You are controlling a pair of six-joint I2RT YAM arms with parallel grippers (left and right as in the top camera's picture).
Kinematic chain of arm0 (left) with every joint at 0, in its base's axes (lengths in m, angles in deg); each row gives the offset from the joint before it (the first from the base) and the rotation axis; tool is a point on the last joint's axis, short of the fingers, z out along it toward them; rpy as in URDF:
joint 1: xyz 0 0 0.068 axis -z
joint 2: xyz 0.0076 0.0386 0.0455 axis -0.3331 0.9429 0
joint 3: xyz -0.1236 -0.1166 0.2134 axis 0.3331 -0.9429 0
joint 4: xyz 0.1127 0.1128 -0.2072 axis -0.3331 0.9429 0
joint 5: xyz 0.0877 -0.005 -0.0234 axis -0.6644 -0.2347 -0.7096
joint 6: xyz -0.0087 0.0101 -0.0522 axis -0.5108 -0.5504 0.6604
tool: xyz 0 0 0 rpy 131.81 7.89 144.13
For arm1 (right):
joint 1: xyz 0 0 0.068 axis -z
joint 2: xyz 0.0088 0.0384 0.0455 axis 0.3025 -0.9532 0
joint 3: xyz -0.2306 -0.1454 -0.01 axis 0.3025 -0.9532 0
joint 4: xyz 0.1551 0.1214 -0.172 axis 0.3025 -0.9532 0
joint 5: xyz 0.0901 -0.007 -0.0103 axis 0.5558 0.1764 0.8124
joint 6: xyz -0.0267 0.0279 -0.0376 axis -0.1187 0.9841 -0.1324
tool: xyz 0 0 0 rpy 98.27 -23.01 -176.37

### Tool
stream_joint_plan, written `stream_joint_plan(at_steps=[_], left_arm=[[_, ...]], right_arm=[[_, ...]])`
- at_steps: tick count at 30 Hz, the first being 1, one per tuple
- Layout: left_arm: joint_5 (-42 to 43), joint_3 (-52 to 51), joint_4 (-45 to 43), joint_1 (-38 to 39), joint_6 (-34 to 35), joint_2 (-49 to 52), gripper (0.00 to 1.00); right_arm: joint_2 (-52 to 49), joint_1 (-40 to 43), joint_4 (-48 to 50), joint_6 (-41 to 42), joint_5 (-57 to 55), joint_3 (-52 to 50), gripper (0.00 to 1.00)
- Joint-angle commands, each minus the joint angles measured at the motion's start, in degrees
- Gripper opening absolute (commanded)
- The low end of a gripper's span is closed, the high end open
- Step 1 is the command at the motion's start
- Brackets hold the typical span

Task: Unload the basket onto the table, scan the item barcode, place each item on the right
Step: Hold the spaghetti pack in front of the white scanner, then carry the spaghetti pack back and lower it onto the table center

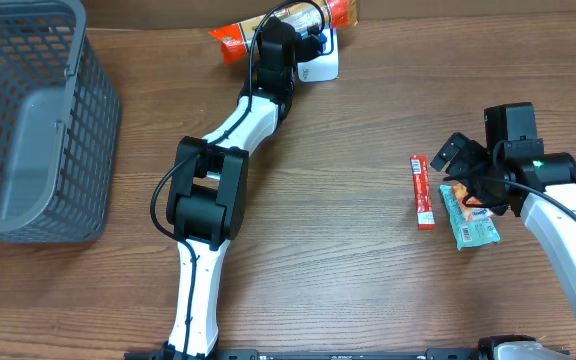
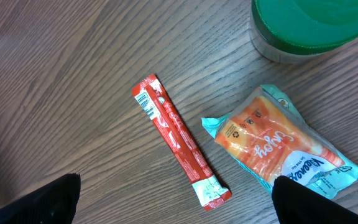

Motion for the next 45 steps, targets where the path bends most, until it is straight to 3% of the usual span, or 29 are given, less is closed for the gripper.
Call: stream_joint_plan(at_steps=[1,10,18,25,33,36,39,45], left_arm=[[-1.2,2.4,-1.5,-0.7,3.7,-2.5,0.04],[-1.1,2.4,0.3,-0.7,8.6,-2.5,0.04],[-3.1,2.4,-10.5,-0.4,6.6,-2.6,0.04],[-10.3,2.4,-15.1,1.5,7.4,-4.4,0.04],[-24.8,2.4,-14.5,6.2,17.4,-9.8,0.04],[-35.2,2.4,-8.0,9.9,22.6,-13.3,0.04],[-42.0,2.4,4.3,13.5,29.1,-16.7,0.04],[-37.9,2.4,41.2,21.2,51.9,-23.5,0.04]], right_arm=[[0.1,0.1,0.2,-0.3,-0.2,0.6,1.0],[0.1,0.1,0.2,-0.3,-0.2,0.6,1.0],[0.1,0.1,0.2,-0.3,-0.2,0.6,1.0],[0.1,0.1,0.2,-0.3,-0.2,0.6,1.0],[0.1,0.1,0.2,-0.3,-0.2,0.6,1.0],[0.1,0.1,0.1,-0.3,-0.2,0.6,1.0],[0.1,0.1,0.2,-0.3,-0.2,0.6,1.0],[0.1,0.1,0.1,-0.3,-0.2,0.6,1.0]])
